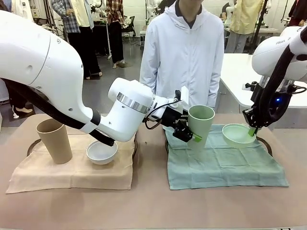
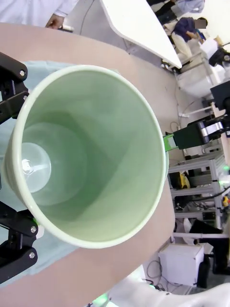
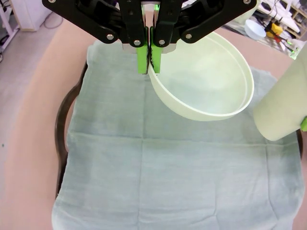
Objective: Set up a tray with a mat and arrange the tableware.
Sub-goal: Place the Picnic Bowl and Reusable plastic cup back onto the Handle tray in front of the human's position.
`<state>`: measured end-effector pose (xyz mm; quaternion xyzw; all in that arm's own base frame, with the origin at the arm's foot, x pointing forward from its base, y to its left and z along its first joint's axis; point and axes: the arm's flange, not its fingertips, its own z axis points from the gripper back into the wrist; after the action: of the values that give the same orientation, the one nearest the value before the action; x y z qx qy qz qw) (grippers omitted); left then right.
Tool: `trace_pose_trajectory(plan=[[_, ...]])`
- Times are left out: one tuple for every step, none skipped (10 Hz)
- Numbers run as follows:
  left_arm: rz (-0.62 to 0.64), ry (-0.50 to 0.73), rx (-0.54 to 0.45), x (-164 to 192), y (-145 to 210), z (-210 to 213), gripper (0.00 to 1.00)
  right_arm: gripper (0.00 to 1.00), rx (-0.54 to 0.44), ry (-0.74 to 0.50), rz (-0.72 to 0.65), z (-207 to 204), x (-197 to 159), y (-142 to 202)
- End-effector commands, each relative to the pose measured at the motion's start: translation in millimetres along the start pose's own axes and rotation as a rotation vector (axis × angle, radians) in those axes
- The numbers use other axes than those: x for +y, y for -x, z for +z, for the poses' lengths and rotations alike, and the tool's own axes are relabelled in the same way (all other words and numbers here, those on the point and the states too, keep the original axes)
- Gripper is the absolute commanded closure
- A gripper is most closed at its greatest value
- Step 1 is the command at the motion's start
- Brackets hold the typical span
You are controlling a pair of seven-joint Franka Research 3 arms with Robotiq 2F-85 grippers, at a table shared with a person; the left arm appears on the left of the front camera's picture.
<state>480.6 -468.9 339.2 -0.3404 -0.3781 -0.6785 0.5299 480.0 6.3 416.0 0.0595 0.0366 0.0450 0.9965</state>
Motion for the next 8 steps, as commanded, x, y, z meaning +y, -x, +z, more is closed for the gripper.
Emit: trace_pose_trajectory(plan=[[-0.057,0.004,0.033,4.9,4.1,-12.2,0.15,0.96,-0.027,0.009,0.021,-16.7,2.0,-8.7],[-0.062,0.0,0.027,6.2,6.1,-15.1,0.15,0.96,-0.027,0.011,0.025,-24.1,2.5,-11.1],[-0.067,0.0,0.011,8.7,8.7,-17.7,0.15,0.96,-0.026,0.009,0.024,-30.8,2.0,-14.7],[-0.072,-0.005,0.001,9.8,11.9,-20.3,0.15,0.96,-0.018,0.012,0.026,-37.2,2.2,-17.5],[-0.074,-0.01,-0.009,12.1,14.7,-22.8,0.15,0.96,-0.02,0.015,0.03,-43.4,2.2,-20.7],[-0.072,-0.013,-0.014,12.5,16.0,-24.7,0.15,0.96,-0.014,0.015,0.036,-50.0,2.0,-22.7],[-0.066,-0.013,-0.012,14.1,16.0,-23.9,0.15,0.96,-0.01,0.016,0.039,-56.4,3.4,-25.9],[-0.062,-0.019,-0.017,14.8,17.3,-25.2,0.15,0.96,-0.001,0.018,0.04,-61.0,2.8,-27.2]])
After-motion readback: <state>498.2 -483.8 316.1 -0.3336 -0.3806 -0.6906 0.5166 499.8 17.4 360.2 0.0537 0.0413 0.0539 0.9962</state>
